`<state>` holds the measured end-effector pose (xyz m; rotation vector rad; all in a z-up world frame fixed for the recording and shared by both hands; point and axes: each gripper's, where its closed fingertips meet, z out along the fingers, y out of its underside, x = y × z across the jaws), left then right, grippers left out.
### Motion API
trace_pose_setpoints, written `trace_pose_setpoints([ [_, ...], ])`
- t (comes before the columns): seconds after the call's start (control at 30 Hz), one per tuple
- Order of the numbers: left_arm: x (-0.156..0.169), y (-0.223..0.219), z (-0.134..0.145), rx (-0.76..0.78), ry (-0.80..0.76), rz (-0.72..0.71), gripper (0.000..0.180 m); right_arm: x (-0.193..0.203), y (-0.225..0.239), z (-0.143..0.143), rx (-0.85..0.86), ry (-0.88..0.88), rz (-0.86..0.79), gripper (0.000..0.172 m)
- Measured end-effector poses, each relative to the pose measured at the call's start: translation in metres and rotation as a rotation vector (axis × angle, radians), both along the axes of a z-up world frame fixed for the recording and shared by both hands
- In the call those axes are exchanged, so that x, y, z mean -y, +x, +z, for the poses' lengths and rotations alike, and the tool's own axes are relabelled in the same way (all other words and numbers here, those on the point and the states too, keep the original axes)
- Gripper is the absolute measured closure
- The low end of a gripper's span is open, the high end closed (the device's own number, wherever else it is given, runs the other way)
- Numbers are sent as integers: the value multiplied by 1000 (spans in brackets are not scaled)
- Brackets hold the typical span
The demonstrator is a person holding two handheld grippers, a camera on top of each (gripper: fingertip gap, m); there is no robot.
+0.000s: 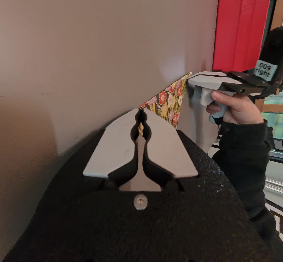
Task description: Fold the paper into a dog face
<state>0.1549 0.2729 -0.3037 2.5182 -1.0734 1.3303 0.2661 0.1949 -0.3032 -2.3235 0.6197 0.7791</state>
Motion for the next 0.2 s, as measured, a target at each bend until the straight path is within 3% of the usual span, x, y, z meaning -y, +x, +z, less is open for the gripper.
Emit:
trace_pose_setpoints([
  [0.13, 0, 0, 0, -13, 25, -35, 180, -19, -17, 17, 38, 57, 68, 172],
  [0.2, 0, 0, 0, -18, 36, -46, 180, -26, -26, 10, 101, 15, 112, 172],
])
